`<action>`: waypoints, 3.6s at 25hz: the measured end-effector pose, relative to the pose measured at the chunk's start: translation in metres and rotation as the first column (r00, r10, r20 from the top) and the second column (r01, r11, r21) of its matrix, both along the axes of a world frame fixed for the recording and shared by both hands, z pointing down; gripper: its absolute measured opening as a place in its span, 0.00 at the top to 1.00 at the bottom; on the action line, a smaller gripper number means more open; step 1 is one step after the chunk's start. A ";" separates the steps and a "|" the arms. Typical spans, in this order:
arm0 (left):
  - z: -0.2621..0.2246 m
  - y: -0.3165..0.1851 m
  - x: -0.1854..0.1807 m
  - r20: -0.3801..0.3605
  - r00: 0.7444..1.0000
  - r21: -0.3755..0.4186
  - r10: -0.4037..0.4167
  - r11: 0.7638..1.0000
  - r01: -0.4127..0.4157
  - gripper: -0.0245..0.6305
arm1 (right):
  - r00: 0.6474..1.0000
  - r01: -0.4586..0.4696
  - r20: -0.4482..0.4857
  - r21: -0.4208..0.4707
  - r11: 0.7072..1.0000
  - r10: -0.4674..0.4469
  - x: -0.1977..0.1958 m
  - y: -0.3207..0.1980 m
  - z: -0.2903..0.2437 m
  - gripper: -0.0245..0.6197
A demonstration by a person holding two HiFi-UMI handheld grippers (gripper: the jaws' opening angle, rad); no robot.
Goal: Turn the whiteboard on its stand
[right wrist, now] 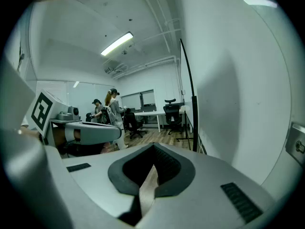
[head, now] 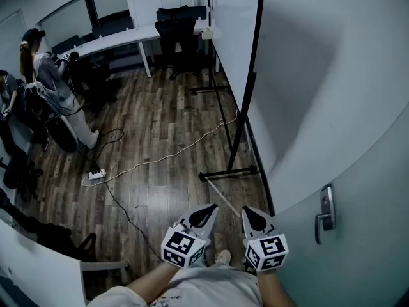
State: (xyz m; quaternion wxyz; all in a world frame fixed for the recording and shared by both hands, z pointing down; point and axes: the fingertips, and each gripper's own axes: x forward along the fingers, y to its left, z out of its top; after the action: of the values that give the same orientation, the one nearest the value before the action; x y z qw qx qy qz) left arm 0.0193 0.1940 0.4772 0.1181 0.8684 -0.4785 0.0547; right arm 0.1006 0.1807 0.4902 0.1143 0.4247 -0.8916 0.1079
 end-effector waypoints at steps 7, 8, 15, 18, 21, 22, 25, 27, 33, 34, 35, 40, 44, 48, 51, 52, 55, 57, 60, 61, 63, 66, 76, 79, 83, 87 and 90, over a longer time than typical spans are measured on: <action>0.004 -0.001 -0.008 -0.005 1.000 0.005 0.006 1.000 -0.006 0.95 | 1.000 -0.004 -0.004 0.003 1.000 0.004 -0.008 0.001 0.005 0.95; 0.004 -0.001 -0.010 -0.007 1.000 0.006 0.007 1.000 -0.007 0.95 | 1.000 -0.007 -0.005 0.004 1.000 0.007 -0.010 0.001 0.004 0.95; 0.004 0.003 -0.026 -0.011 1.000 0.013 0.023 1.000 -0.023 0.95 | 0.998 -0.033 0.062 0.010 0.999 0.032 -0.026 0.001 0.001 0.95; 0.006 0.005 -0.035 -0.022 0.999 0.011 0.029 1.000 -0.029 0.95 | 0.997 -0.044 0.070 0.009 0.999 0.043 -0.034 0.002 0.004 0.95; 0.008 0.009 -0.046 -0.023 0.999 0.015 0.032 0.999 -0.032 0.95 | 0.996 -0.048 0.076 0.009 0.999 0.047 -0.046 0.007 0.006 0.95; 0.010 0.010 -0.049 -0.020 0.999 0.018 0.034 0.999 -0.033 0.95 | 0.996 -0.046 0.074 0.009 0.999 0.045 -0.049 0.009 0.008 0.95; 0.012 0.010 -0.057 -0.009 0.999 0.022 0.038 0.999 -0.038 0.95 | 0.997 -0.037 0.070 0.000 0.999 0.037 -0.059 0.011 0.010 0.95; 0.011 0.007 -0.061 -0.011 0.999 0.018 0.041 0.999 -0.041 0.95 | 0.997 -0.032 0.071 -0.006 0.999 0.032 -0.065 0.009 0.010 0.95; 0.013 -0.016 -0.062 -0.018 0.999 0.007 0.042 0.999 -0.042 0.95 | 0.996 -0.033 0.077 -0.019 0.999 0.035 -0.066 -0.014 0.015 0.95; 0.015 -0.022 -0.062 -0.013 0.999 0.008 0.042 0.999 -0.042 0.95 | 0.996 -0.036 0.077 -0.019 0.999 0.037 -0.065 -0.020 0.016 0.95; 0.016 -0.028 -0.061 -0.013 0.999 0.007 0.042 0.999 -0.042 0.95 | 0.996 -0.038 0.075 -0.018 0.999 0.040 -0.065 -0.027 0.018 0.95; 0.019 -0.069 -0.047 -0.013 0.998 -0.001 0.065 0.998 -0.065 0.95 | 0.997 -0.045 0.066 0.002 0.999 0.044 -0.057 -0.069 0.017 0.95; 0.017 -0.116 -0.037 -0.008 0.998 0.010 0.065 0.998 -0.065 0.95 | 0.997 -0.046 0.060 0.012 0.999 0.045 -0.047 -0.118 0.018 0.95; 0.007 -0.164 -0.034 0.000 0.999 0.033 0.048 0.998 -0.048 0.95 | 0.998 -0.040 0.056 0.034 0.999 0.038 -0.039 -0.168 0.007 0.95; 0.003 -0.197 -0.027 0.012 0.999 0.044 0.042 0.998 -0.043 0.95 | 0.998 -0.035 0.057 0.049 0.998 0.033 -0.031 -0.203 0.000 0.95; 0.002 -0.205 -0.025 0.014 0.999 0.045 0.041 0.998 -0.042 0.95 | 0.998 -0.033 0.059 0.050 0.998 0.030 -0.029 -0.213 -0.001 0.95; 0.001 -0.228 -0.018 0.019 0.999 0.038 0.028 0.999 -0.028 0.95 | 0.998 -0.020 0.063 0.050 0.999 0.017 -0.024 -0.236 -0.003 0.95; 0.001 -0.243 -0.016 0.017 1.000 0.034 0.013 0.999 -0.013 0.95 | 0.998 -0.009 0.065 0.050 0.999 0.005 -0.022 -0.249 -0.002 0.95; 0.000 -0.263 -0.012 0.007 1.000 0.037 -0.003 0.999 0.003 0.95 | 0.998 0.003 0.067 0.046 0.999 -0.006 -0.018 -0.269 0.000 0.95; 0.001 -0.268 -0.010 0.006 1.000 0.038 -0.008 0.999 0.007 0.95 | 0.998 0.007 0.066 0.044 0.999 -0.010 -0.016 -0.275 0.000 0.95; 0.001 -0.278 -0.007 0.006 1.000 0.042 -0.017 0.999 0.017 0.95 | 0.998 0.013 0.065 0.044 0.999 -0.016 -0.012 -0.285 0.001 0.95; 0.001 -0.289 -0.004 0.002 1.000 0.050 -0.029 0.998 0.029 0.95 | 0.998 0.016 0.067 0.049 0.999 -0.020 -0.006 -0.298 0.002 0.95; 0.000 -0.311 -0.016 0.014 0.999 0.027 -0.050 0.998 0.049 0.95 | 0.998 0.006 0.067 0.029 1.000 -0.008 -0.010 -0.325 0.000 0.95; 0.003 -0.318 -0.020 0.013 0.999 0.025 -0.038 0.999 0.037 0.95 | 0.998 -0.009 0.067 0.033 0.999 0.006 -0.014 -0.334 0.002 0.95; 0.002 -0.327 -0.029 0.019 1.000 0.019 -0.005 1.000 0.005 0.95 | 0.997 -0.042 0.068 0.035 0.999 0.040 -0.023 -0.343 -0.001 0.95; -0.007 -0.339 -0.033 0.027 0.999 0.029 0.038 0.999 -0.039 0.95 | 0.996 -0.070 0.067 0.046 0.996 0.067 -0.028 -0.352 -0.012 0.95; -0.011 -0.351 -0.034 0.026 0.998 0.039 0.053 0.998 -0.054 0.95 | 0.995 -0.084 0.062 0.061 0.995 0.080 -0.029 -0.361 -0.017 0.95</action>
State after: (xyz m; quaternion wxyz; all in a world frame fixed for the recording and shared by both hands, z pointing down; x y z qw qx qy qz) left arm -0.0150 -0.1575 0.4663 0.0933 0.8823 -0.4575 0.0593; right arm 0.0721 -0.1801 0.4735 0.0698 0.4611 -0.8793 0.0965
